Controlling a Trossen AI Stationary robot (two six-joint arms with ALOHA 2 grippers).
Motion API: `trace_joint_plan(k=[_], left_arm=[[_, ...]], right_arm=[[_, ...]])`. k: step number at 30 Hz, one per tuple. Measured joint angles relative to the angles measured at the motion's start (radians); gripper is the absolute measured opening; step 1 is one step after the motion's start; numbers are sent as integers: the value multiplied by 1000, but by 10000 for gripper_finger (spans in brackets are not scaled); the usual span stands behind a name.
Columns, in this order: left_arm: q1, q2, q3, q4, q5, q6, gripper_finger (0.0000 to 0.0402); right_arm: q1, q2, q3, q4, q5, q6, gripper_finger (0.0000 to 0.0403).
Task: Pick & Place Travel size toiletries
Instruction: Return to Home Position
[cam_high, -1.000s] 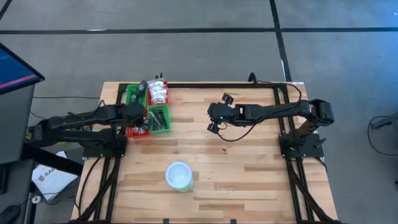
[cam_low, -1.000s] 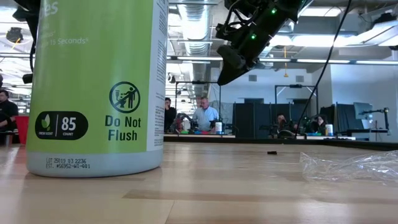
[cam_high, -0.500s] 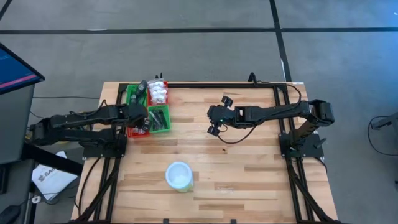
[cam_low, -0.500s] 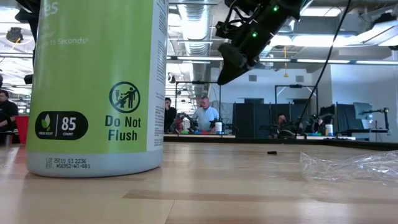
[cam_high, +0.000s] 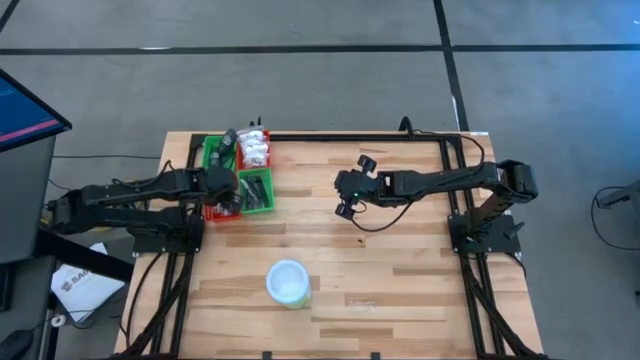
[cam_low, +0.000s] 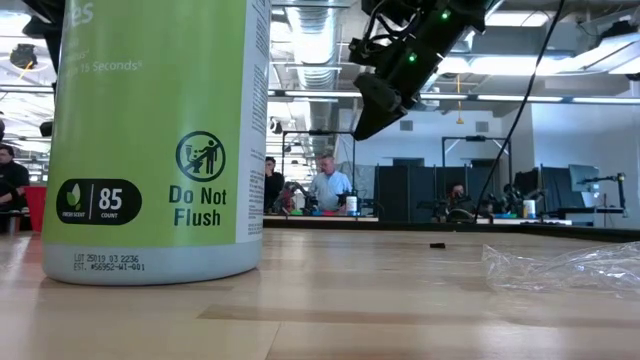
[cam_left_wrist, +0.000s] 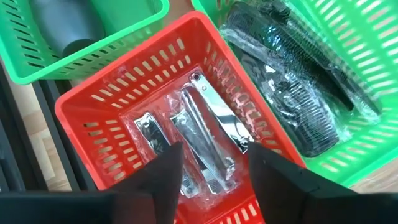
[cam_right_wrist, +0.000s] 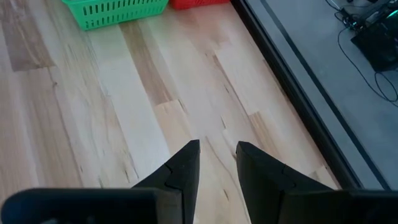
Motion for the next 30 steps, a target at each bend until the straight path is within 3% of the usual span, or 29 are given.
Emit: trace_joint_plan(k=[3, 10, 20, 26, 30], left_arm=[[-3, -5, -8, 0, -5, 20, 183], [-119, -103, -9, 61, -173, 71, 194], [-405, -186, -9, 392, -378, 286, 187], [-522, -152, -15, 540, -476, 400, 188], [-564, -157, -82, 684, -526, 503, 187]], right_arm=[[13, -13, -1, -8, 21, 0, 98], [50, -131, -88, 50, 82, 0, 98], [70, -462, -413, 307, 51, 26, 98], [118, -630, -531, 377, 50, 20, 98], [144, -742, -601, 409, 50, -1, 98]])
